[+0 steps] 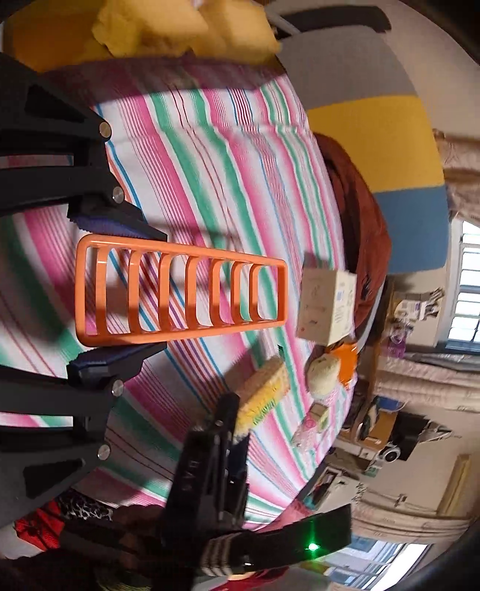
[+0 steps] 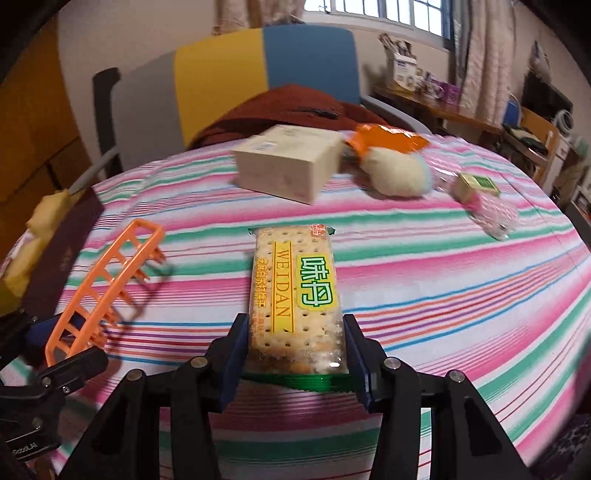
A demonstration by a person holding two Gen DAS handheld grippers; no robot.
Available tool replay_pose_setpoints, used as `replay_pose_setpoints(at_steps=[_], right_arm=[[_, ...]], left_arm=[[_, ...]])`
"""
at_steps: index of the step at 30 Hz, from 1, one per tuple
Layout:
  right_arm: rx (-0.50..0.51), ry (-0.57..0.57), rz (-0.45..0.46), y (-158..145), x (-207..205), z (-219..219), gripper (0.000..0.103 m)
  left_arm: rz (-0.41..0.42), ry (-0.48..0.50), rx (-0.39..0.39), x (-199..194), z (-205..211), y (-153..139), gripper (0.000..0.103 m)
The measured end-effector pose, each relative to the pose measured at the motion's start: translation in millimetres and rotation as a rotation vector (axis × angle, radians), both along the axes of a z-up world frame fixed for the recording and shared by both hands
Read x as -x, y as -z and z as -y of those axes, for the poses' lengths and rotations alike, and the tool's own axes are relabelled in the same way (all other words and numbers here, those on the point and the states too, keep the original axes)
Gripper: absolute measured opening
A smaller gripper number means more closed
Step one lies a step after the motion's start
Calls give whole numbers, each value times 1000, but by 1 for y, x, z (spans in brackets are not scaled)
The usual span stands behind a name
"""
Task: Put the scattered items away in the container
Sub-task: 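Carry the cracker pack and orange rack with both tools toward the gold tray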
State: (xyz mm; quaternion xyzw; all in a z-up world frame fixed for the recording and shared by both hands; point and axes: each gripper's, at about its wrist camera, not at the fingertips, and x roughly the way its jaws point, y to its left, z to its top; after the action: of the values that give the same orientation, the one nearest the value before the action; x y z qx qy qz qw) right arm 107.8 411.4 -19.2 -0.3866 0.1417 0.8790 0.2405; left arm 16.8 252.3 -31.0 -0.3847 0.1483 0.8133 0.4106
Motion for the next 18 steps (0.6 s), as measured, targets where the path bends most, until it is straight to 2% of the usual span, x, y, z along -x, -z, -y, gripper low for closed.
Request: replay_pose_setpoints(at_steps=[10,18], right_arm=[[-5,-82,-53,-13,19,51,50],[-44,-179,-106,-33,36,96,50]], left_arm=[[-71,-126,-64,-2,52,-30,49],[-114,-279,-110,11,109,-49,49]])
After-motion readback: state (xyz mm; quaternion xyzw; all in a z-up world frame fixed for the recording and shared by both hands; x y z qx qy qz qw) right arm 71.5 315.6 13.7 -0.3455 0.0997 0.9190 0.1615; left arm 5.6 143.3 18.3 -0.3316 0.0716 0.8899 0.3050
